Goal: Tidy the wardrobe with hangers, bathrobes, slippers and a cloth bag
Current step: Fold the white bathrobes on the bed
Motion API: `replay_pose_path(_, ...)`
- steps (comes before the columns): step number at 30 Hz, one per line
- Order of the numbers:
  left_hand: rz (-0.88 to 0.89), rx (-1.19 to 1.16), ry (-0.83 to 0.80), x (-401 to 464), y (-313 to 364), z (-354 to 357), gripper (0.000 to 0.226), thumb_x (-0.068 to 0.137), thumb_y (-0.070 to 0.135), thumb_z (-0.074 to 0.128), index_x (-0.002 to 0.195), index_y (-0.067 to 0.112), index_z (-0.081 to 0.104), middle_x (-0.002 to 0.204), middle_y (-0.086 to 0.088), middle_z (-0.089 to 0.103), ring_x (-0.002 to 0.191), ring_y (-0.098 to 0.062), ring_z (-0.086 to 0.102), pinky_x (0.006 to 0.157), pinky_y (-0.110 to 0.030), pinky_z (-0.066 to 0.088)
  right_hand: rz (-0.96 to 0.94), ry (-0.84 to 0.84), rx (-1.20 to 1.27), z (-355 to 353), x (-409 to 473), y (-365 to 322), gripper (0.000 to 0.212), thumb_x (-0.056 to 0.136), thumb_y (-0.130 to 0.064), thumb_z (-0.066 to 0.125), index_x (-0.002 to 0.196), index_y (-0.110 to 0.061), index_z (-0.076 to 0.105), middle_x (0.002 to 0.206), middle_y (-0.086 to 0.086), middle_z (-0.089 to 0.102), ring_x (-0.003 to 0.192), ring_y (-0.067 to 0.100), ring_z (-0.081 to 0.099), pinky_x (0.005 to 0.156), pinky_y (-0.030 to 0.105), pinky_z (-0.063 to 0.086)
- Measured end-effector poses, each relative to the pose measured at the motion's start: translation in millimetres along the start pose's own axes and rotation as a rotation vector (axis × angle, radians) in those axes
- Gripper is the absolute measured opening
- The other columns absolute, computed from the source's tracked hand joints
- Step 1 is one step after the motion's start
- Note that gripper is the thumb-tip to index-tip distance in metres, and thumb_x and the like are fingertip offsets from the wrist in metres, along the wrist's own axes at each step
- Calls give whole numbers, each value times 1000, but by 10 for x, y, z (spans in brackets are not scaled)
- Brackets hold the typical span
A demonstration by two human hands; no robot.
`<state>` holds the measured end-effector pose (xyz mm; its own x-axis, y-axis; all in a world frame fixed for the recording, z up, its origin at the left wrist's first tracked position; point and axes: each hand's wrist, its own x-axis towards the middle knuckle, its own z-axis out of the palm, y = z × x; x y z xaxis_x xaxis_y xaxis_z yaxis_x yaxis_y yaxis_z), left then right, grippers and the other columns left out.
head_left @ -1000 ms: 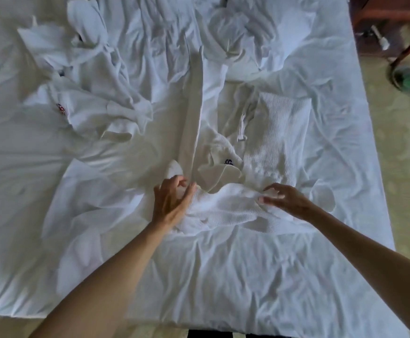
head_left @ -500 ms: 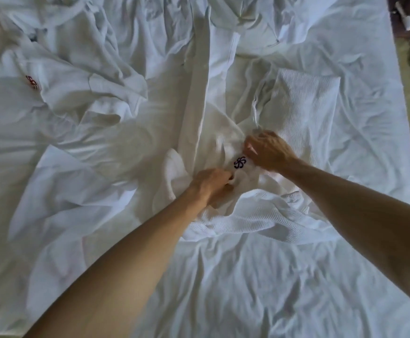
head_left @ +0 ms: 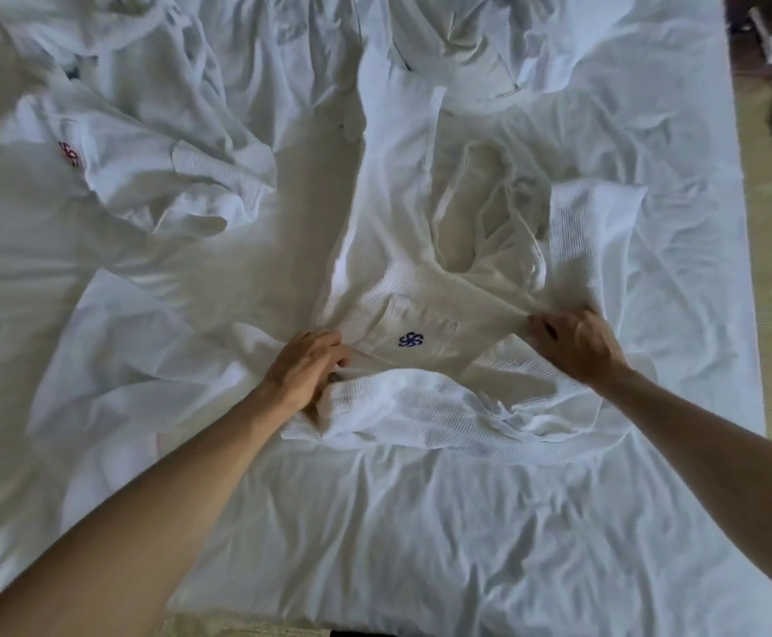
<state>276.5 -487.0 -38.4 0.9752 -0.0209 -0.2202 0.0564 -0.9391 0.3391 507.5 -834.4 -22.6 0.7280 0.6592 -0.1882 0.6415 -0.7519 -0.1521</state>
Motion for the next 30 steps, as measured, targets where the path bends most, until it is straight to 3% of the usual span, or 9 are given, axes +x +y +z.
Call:
replay_pose_path(2, -80, 29, 107, 200, -64, -96, 18, 79, 23, 58, 65, 13, 53, 68, 7, 49, 68, -16, 47, 62, -38, 38, -46, 77, -47, -215, 113, 59, 49, 95, -34, 41, 68, -7, 73, 51, 19, 62, 41, 36, 60, 62, 37, 54)
replay_pose_path(4, -104, 50, 155, 442, -111, -348, 19, 74, 25, 54, 65, 11, 63, 70, 1, 56, 72, -22, 55, 63, -35, 41, 164, 141, -55, -522, 252, 339, 48, 95, -35, 43, 79, -5, 77, 66, 29, 67, 56, 41, 66, 67, 40, 53)
replay_pose_path(6, -177, 43, 182, 672, -132, -693, 8, 70, 6, 67, 71, 12, 73, 77, -7, 61, 80, -32, 61, 66, -34, 42, 449, 134, -44, -879, 216, 777, 60, 89, -49, 39, 88, -2, 76, 78, 33, 67, 73, 44, 67, 71, 41, 54)
replay_pose_path(8, -249, 49, 254, 879, -95, -985, 19, 66, -9, 72, 73, 9, 71, 81, -9, 58, 86, -35, 59, 66, -34, 41, 577, 170, 7, -1190, -14, 1250, 71, 81, -54, 32, 86, 2, 74, 77, 34, 66, 75, 44, 66, 74, 44, 57)
replay_pose_path(14, -288, -198, 322, 1411, 746, -1006, 16, 76, -6, 64, 77, 9, 71, 87, -7, 60, 86, -30, 60, 63, -32, 42, 743, 144, 130, -1276, -872, 1834, 68, 74, -47, 34, 84, 5, 76, 79, 34, 69, 76, 46, 66, 70, 42, 53)
replay_pose_path(20, -194, -397, 201, 1544, 2163, -112, 16, 72, 1, 61, 71, 16, 66, 83, -4, 60, 75, -31, 62, 60, -36, 50, 714, -137, 204, -357, -1291, 1707, 48, 84, -43, 43, 46, -17, 57, 60, 20, 61, 66, 38, 62, 61, 35, 44)
replay_pose_path(23, -102, -490, 49, 1342, 2930, 360, 20, 70, 0, 57, 70, 18, 65, 82, -1, 58, 75, -29, 61, 60, -34, 50, 643, -234, 229, -209, -1332, 1472, 39, 84, -22, 57, 45, -22, 51, 54, 6, 56, 58, 32, 57, 56, 31, 40)
replay_pose_path(27, -35, -524, -33, 1093, 3462, 756, 15, 73, 10, 51, 72, 14, 66, 82, -1, 57, 74, -27, 60, 57, -33, 47, 509, -144, 300, -238, -1144, 1401, 29, 84, -18, 64, 55, -22, 68, 58, 10, 64, 57, 33, 60, 55, 28, 37)
replay_pose_path(30, -32, -526, -15, 1065, 3457, 746, 14, 73, 5, 55, 77, 13, 65, 85, -3, 59, 80, -28, 59, 64, -36, 51, 434, 14, 318, -417, -955, 1390, 35, 77, -32, 57, 52, -8, 59, 50, 13, 54, 51, 35, 55, 50, 28, 36)
